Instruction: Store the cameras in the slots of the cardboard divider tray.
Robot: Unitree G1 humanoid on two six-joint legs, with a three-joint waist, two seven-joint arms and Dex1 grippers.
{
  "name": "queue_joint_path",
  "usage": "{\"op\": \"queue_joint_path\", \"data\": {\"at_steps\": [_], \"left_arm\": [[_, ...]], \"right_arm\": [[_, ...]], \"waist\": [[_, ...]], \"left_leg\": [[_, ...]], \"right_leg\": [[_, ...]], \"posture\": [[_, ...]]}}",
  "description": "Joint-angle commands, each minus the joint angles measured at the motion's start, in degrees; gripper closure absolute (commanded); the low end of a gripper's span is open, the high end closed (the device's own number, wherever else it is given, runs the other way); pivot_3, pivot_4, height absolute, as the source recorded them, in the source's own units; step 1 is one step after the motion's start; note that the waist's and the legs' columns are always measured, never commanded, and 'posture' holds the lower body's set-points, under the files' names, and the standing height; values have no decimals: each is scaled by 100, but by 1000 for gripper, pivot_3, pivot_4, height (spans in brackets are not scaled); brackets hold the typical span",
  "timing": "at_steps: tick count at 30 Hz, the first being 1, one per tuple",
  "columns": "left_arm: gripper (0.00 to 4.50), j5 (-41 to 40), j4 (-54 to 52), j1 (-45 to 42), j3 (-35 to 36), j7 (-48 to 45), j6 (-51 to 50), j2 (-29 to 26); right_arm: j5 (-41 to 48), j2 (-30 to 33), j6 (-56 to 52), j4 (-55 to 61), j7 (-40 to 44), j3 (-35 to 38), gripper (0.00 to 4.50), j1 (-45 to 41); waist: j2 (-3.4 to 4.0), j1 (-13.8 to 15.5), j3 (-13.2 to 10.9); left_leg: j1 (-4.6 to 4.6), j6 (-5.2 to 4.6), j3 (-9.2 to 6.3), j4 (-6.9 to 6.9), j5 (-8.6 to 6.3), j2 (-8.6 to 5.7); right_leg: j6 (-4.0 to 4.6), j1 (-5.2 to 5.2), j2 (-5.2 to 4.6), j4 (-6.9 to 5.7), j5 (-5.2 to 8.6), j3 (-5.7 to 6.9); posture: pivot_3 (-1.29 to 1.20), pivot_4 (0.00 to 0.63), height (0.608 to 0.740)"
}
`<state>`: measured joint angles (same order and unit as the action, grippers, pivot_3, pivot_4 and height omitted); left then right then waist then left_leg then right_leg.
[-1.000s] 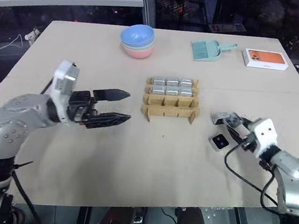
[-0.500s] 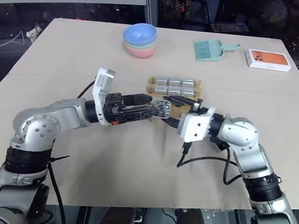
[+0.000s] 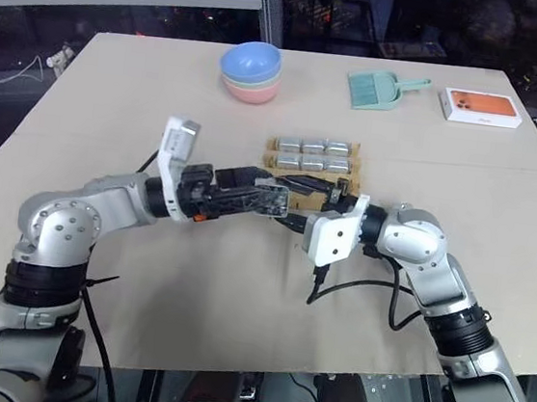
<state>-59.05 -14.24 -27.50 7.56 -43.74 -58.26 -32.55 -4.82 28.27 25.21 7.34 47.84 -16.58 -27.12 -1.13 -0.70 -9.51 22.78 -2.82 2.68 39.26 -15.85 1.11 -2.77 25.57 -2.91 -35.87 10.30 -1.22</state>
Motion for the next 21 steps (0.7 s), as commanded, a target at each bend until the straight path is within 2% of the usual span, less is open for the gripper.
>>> {"op": "queue_joint_path", "data": {"at_steps": [1, 7, 10, 12, 13, 21], "left_arm": [[0, -208, 3, -138, 195, -123, -49, -106], [0, -283, -47, -172, 138, -146, -165, -138], [824, -254, -77, -158, 59, -180, -203, -155], [1659, -270, -75, -164, 36, -193, -265, -168], [2225, -273, -71, -165, 26, -204, -298, -177], [2225, -135, -21, -131, -136, -394, -358, -355]], "right_arm": [[34, 19, 67, 109, -79, 42, 2618, 35], [57, 30, 46, 111, -89, 51, 2618, 38], [64, 33, 21, 132, -90, 59, 2618, 31], [73, 36, 0, 147, -90, 67, 2618, 26], [80, 37, -9, 154, -89, 72, 2618, 26], [109, 28, -69, 225, -93, 75, 2618, 3]], "waist": [[0, -2, 0], [-1, -1, 0], [-1, -2, 0], [-1, -2, -1], [-1, -1, -1], [-2, -3, -1]], "left_leg": [[0, 0, 0, 0, 0, 0], [0, 0, 0, 0, 0, 0], [0, 1, -1, 0, 1, 0], [0, 1, 0, 0, 1, 0], [0, 1, 0, 0, 0, 0], [0, 0, 0, 0, 0, 0]], "right_leg": [[0, 0, 0, 0, 0, 0], [0, 0, 0, 0, 0, 0], [-3, 0, 0, -1, -2, 0], [-3, 0, 0, -1, -2, 0], [-2, 0, 0, -1, -1, 0], [-1, 0, 0, -1, -1, 0]], "posture": [[0, 150, 740], [0, 150, 740], [0, 150, 740], [0, 150, 740], [0, 150, 740], [0, 150, 740]]}}
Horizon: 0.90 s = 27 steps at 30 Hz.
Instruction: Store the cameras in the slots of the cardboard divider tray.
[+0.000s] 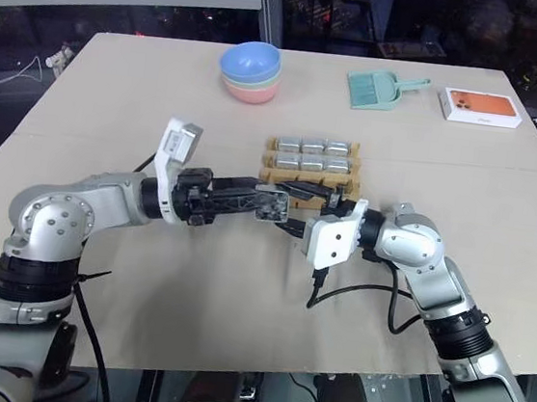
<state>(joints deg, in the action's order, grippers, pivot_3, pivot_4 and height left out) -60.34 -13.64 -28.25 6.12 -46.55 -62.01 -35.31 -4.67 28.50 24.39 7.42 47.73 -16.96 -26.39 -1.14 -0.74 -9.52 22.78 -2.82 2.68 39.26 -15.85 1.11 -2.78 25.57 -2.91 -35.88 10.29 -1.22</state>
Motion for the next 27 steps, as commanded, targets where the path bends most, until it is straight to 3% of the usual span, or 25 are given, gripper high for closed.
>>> {"op": "queue_joint_path", "data": {"at_steps": [1, 10, 13, 15, 19, 26, 27], "left_arm": [[2225, -7, -78, -58, 7, -120, 8, -84], [2225, 13, 0, -124, 92, -185, 63, -66], [2901, 3, -5, -91, 78, -211, 47, -66], [3732, 35, -5, -78, 58, -221, 64, -65], [3776, 73, 17, -76, 8, -239, 24, -88], [3776, 149, 125, -110, -20, -316, 69, -72], [3776, 131, 143, -124, -3, -328, 73, -66]], "right_arm": [[97, 4, 10, 224, -84, 112, 2618, -71], [127, 11, -8, 262, -64, 97, 2618, -54], [129, 11, -7, 265, -67, 98, 2618, -52], [130, 20, -6, 265, -70, 102, 2618, -42], [160, 40, -64, 291, -75, 124, 2618, -18], [288, 139, -1113, 855, -47, 237, 2618, 208], [311, 152, -1202, 915, -47, 261, 2118, 224]], "waist": [[0, 1, 0], [0, 1, 0], [0, 0, 0], [-1, 1, 0], [-1, 1, 0], [-1, 4, 0], [-1, 4, 0]], "left_leg": [[0, 0, 0, 0, 0, 0], [0, 0, 0, 0, 0, 0], [0, 0, 0, 0, 0, 0], [0, 0, -1, 0, 0, 0], [0, 0, 0, 0, 0, 0], [0, 0, 0, 1, 0, 0], [0, -2, 0, 1, -1, 0]], "right_leg": [[0, 0, 0, 0, 0, 0], [0, 0, 0, 0, 0, 0], [0, 0, 0, 0, 0, 0], [0, 0, 0, 0, 0, 0], [0, 0, 0, 0, 0, 0], [-1, 0, 0, -1, 0, 0], [0, 0, 0, -1, 0, 0]], "posture": [[0, 150, 740], [0, 150, 740], [0, 150, 740], [0, 150, 740], [0, 150, 740], [0, 150, 740], [0, 150, 740]]}}
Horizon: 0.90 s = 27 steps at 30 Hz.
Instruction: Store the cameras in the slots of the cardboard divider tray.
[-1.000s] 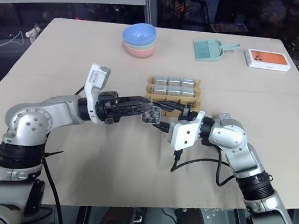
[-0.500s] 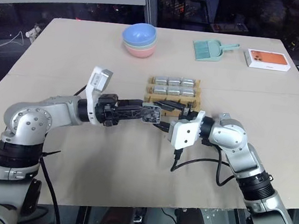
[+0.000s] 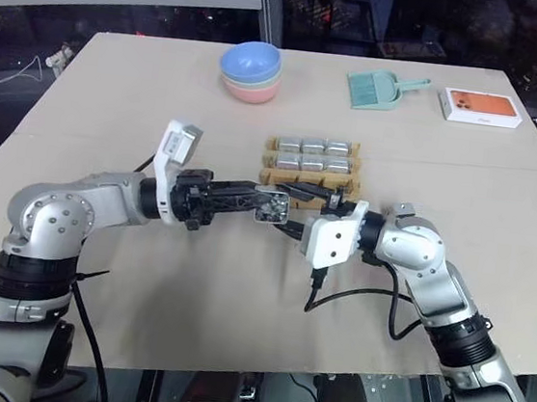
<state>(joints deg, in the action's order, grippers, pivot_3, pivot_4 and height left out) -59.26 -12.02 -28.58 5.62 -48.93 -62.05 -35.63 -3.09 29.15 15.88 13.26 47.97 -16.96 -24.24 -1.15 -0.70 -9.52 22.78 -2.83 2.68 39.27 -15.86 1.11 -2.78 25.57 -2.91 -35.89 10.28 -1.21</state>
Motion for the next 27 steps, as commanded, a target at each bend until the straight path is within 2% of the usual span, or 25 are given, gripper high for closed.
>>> {"op": "queue_joint_path", "data": {"at_steps": [1, 2, 4, 5, 6, 10, 13, 15, 23, 27], "left_arm": [[3776, 5, -4, -113, 59, -89, 69, -28], [3776, -3, 7, -129, 67, -87, 64, -22], [3776, 19, 1, -153, 68, -123, 98, -12], [3776, 57, -18, -161, 59, -168, 162, -15], [3776, 58, -35, -169, 69, -229, 212, -15], [3776, 473, -97, -149, -19, -457, 771, -59], [3776, 1209, 183, -212, -146, -639, 1779, 58], [3776, 1611, 495, -301, -239, -778, 2375, 176], [3776, 2929, 2462, -710, -584, -1371, 4548, 860], [3776, 3330, 3355, -993, -640, -1701, 5360, 1051]], "right_arm": [[177, 88, -401, 378, -89, 294, 1612, 20], [203, 93, -462, 418, -94, 314, 1396, 29], [255, 95, -518, 461, -129, 365, 471, 48], [275, 116, -525, 468, -128, 396, 150, 69], [305, 164, -512, 471, -112, 443, 65, 116], [822, 436, -842, 619, 26, 835, 65, 487], [2628, 867, -2832, 1217, 235, 1588, 65, 1301], [3597, 1120, -3674, 1549, 237, 2108, 65, 1679], [5486, 1695, -4575, 1836, 785, 4533, 65, 3366], [5591, 1780, -4424, 1607, 1730, 5629, 65, 4509]], "waist": [[0, 0, 0], [0, 1, 0], [0, 2, 0], [0, 3, 0], [0, 3, 0], [-1, 13, -1], [-3, 87, -1], [-5, 123, -3], [-13, 184, -3], [-21, 167, -7]], "left_leg": [[0, -2, 0, 0, -1, 0], [0, -4, 0, 0, -2, 0], [0, -7, 0, 1, -4, 0], [0, -7, 0, 2, -4, 0], [0, -7, 0, 1, -4, -1], [1, -6, 0, 1, -4, -2], [2, -7, 1, 1, -4, -3], [0, -12, 4, 2, -7, -3], [-5, -17, 4, 6, -10, -10], [2, -19, 4, 6, -11, -12]], "right_leg": [[0, 0, 0, -1, 0, 0], [0, 0, 0, -1, 0, 0], [1, 0, 0, -1, 1, 0], [1, 0, 0, -1, 1, 0], [1, 0, 0, -1, 1, 0], [0, 0, 0, 1, 1, 1], [5, -5, -2, 3, 3, 3], [12, -11, -4, 6, 6, 8], [13, -28, -4, 10, 7, 27], [-6, -29, -6, 24, -3, 26]], "posture": [[0, 150, 740], [0, 150, 740], [0, 150, 740], [0, 150, 740], [0, 150, 740], [0, 150, 740], [0, 150, 740], [0, 150, 740], [0, 150, 740], [0, 150, 740]]}}
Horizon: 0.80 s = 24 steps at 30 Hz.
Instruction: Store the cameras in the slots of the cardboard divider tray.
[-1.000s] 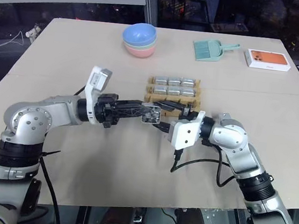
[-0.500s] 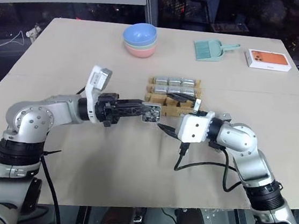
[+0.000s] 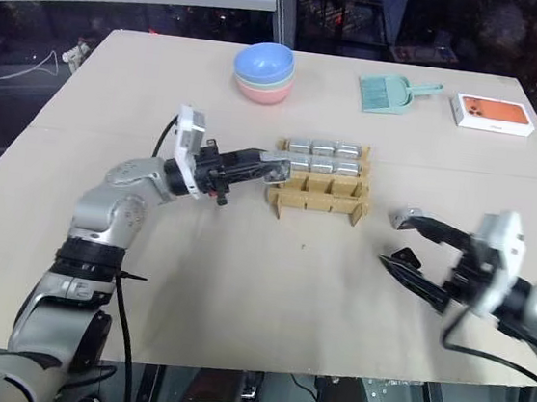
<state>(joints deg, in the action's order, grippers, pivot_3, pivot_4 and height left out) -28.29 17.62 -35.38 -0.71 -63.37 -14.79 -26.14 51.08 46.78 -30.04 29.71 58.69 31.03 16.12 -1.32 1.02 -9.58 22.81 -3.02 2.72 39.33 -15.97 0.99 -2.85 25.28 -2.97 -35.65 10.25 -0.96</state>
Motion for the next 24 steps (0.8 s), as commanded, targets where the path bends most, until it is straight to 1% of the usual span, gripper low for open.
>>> {"op": "queue_joint_path", "data": {"at_steps": [1, 3, 5, 9, 13, 20, 22, 24], "left_arm": [[3776, 301, 567, -389, -2, -306, 768, 146], [3776, 375, 836, -515, 14, -410, 928, 225], [3776, 448, 1082, -653, 25, -514, 1112, 309], [3776, 574, 1336, -785, 30, -626, 1345, 406], [3776, 720, 1459, -820, 22, -640, 1538, 477], [3776, 819, 1789, -853, 120, -800, 1877, 470], [3776, 771, 1884, -867, 199, -743, 1818, 503], [3776, 1182, 2049, -820, 62, -580, 2559, 470]], "right_arm": [[132, -76, 375, -191, 935, 1021, 65, 683], [54, -174, 641, -431, 1402, 1242, 65, 1005], [-166, -301, 1017, -546, 1700, 1343, 65, 1248], [-411, -504, 1791, -646, 2017, 1318, 65, 1150], [-469, -493, 2151, -772, 2319, 1236, 65, 1065], [-382, -409, 2064, -763, 2231, 1181, 65, 897], [-391, -373, 1990, -734, 2168, 1159, 65, 886], [-408, -345, 1967, -739, 2152, 1158, 65, 885]], "waist": [[-7, -8, -2], [-17, -19, -4], [-17, -31, -4], [-16, -52, -4], [-16, -34, -4], [-17, -21, -5], [-17, -21, -5], [-17, -21, -5]], "left_leg": [[1, 0, -1, 0, 0, 0], [-6, -1, -2, 3, 0, 1], [-12, -1, -3, 5, -1, 2], [-19, -1, -9, 6, -1, 7], [-22, -1, -11, 7, -1, 7], [-16, -1, -15, 7, -1, 4], [-16, -1, -15, 7, -1, 4], [-16, -1, -16, 7, -1, 4]], "right_leg": [[-2, 0, 0, 2, -1, 0], [-4, -9, 0, 3, 0, 2], [-6, -12, 0, 2, 1, 0], [-14, -12, 3, -6, 16, -5], [-18, -12, 3, -10, 14, -7], [-7, -12, 0, -10, -1, -2], [-7, -12, 0, -10, -1, 0], [-7, -12, 0, -10, -1, 0]], "posture": [[0, 150, 740], [0, 150, 740], [0, 150, 740], [0, 150, 740], [0, 150, 740], [0, 150, 740], [0, 150, 740], [0, 150, 740]]}}
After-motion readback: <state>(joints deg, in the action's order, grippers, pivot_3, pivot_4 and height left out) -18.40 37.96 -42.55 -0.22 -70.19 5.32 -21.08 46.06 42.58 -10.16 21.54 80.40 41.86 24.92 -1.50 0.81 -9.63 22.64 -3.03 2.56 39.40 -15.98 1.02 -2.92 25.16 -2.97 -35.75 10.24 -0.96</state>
